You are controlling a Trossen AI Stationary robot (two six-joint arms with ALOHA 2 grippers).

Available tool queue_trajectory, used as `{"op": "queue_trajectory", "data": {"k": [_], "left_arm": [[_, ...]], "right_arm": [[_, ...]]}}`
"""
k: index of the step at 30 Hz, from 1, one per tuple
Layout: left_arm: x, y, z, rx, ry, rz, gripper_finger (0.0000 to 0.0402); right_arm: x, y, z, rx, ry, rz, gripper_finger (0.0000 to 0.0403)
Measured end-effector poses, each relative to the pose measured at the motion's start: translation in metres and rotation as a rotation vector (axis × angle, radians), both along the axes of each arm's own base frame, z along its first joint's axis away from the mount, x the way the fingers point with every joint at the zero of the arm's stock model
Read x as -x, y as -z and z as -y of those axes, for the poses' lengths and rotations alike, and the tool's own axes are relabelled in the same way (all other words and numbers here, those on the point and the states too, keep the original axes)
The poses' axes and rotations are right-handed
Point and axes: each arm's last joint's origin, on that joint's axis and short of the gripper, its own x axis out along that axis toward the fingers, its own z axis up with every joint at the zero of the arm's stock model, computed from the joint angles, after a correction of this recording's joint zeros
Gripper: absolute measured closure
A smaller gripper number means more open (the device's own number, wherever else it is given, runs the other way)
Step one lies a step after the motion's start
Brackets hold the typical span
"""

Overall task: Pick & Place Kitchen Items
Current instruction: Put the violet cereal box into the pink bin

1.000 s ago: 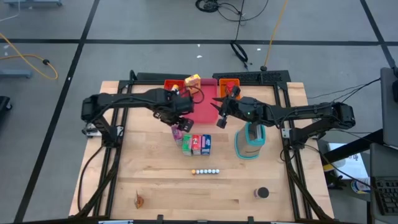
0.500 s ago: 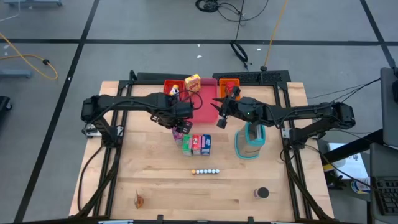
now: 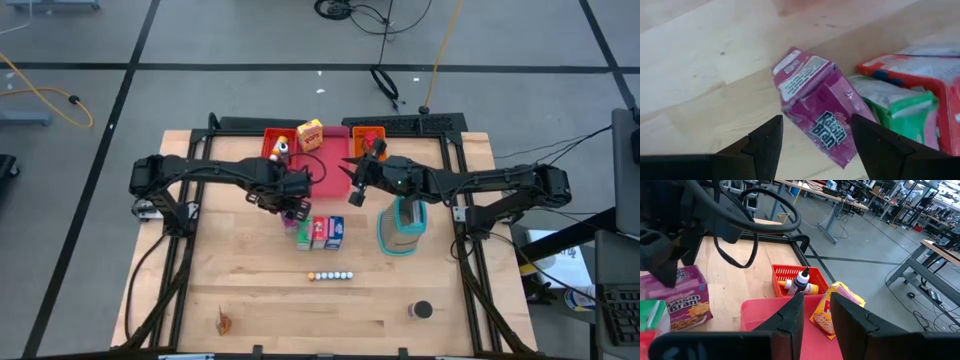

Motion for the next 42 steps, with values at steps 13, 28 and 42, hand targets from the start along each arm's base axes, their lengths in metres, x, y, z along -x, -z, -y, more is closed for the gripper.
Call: {"op": "queue_trajectory", "data": {"k": [13,28,42], "left_arm": [[-0.001,0.002,-0.002,-0.067,0.005,0.006,0.0177],[-0.001,0.019,-0.005,0.024,0.070,0.051,0.0380],[0.015,-0.024,-0.015,-0.020,0.107,0.169,0.0400]], "right_arm": [[0.000,0.001,0.000,-0.003,0.000,-0.007,0.0314],[0.000,0.001,0.000,-0.003,-0.001,-0.008,0.0314],[0.000,0.002,0.000,-0.005,0.000,-0.020,0.0314]]}}
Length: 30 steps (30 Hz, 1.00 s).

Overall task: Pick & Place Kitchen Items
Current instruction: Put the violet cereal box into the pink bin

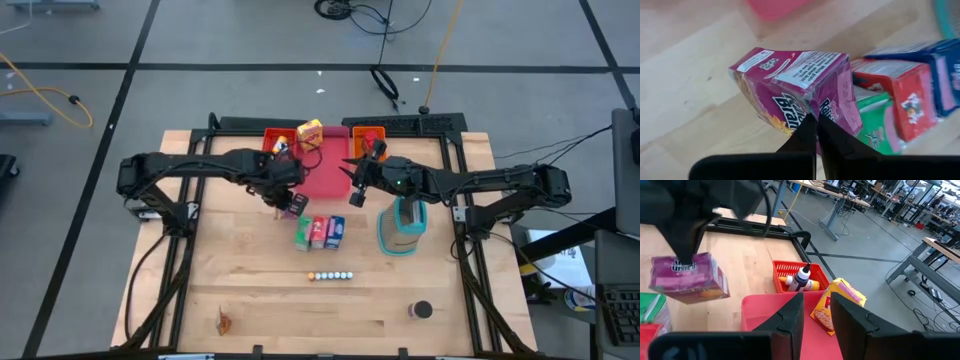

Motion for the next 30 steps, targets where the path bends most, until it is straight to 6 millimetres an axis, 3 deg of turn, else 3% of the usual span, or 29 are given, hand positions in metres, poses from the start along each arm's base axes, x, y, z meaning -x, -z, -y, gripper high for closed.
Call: {"op": "queue_trajectory", "data": {"k": [11,18,25,30], "left_arm": [[0.026,-0.040,-0.019,-0.135,-0.064,0.174,0.0400],[0.021,-0.056,-0.049,-0.216,-0.071,0.378,0.0400],[0.013,-0.049,-0.083,-0.243,-0.085,0.443,0.0401],[0.007,-0.034,-0.104,-0.247,-0.081,0.409,0.0401]], "right_arm": [[0.000,0.000,0.000,-0.003,0.001,0.001,0.0314],[0.000,0.000,0.000,-0.004,0.001,0.001,0.0314],[0.000,0.000,0.000,-0.022,0.007,0.012,0.0314],[0.000,0.000,0.000,-0.022,0.007,0.011,0.0314]]}}
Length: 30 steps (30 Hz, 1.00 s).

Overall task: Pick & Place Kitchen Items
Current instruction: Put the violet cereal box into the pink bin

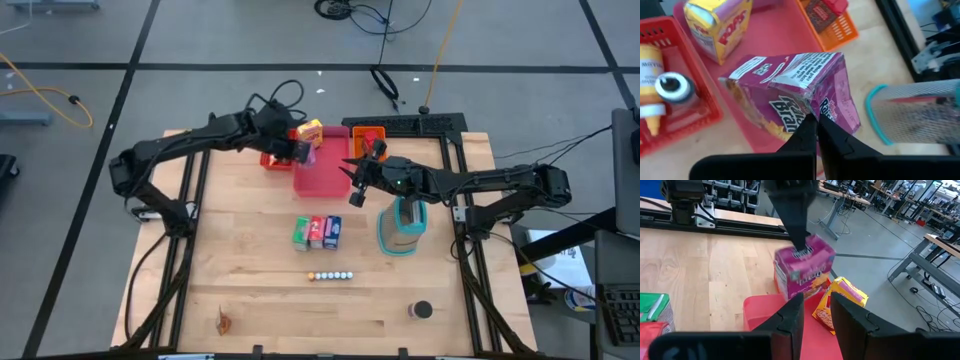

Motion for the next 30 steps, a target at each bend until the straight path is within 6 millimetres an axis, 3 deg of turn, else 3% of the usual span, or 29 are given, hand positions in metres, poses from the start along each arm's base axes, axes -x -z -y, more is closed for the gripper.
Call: {"op": "queue_trajectory", "data": {"k": [16,24,30], "left_arm": [[-0.007,0.041,-0.054,0.036,0.066,-0.030,0.0401],[0.004,0.044,-0.072,0.055,0.030,-0.023,0.0399],[0.006,0.044,-0.075,0.039,0.041,-0.027,0.0399]], "right_arm": [[0.000,0.001,0.000,-0.001,0.000,-0.008,0.0314],[0.000,0.001,0.000,-0.002,0.000,-0.016,0.0314],[0.000,0.001,0.000,-0.002,0.000,-0.015,0.0314]]}}
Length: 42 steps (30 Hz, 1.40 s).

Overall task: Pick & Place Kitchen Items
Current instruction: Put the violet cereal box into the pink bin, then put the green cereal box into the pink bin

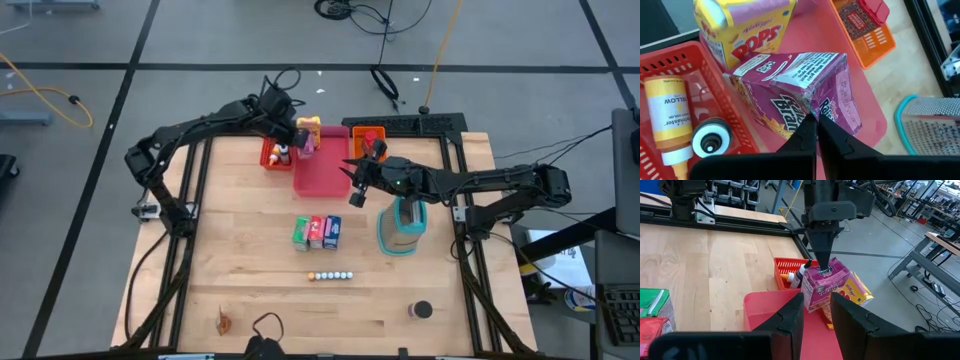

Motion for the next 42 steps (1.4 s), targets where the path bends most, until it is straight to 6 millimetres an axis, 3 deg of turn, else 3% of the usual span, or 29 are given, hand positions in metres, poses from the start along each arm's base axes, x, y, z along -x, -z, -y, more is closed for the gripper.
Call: {"op": "queue_trajectory", "data": {"k": [11,25,32,42], "left_arm": [[0.000,0.000,0.000,0.004,-0.006,-0.002,0.0385],[0.002,0.003,0.001,-0.062,-0.071,-0.094,0.0321],[0.001,0.003,0.002,-0.056,-0.067,-0.088,0.0319],[-0.009,0.000,0.025,0.067,0.256,0.031,0.0320]], "right_arm": [[0.000,0.000,0.000,0.000,0.000,0.000,0.0314],[0.002,0.010,0.000,-0.002,0.000,-0.017,0.0314],[0.001,0.008,0.000,0.006,-0.001,0.016,0.0314],[0.001,0.008,0.000,0.008,-0.002,0.013,0.0314]]}}
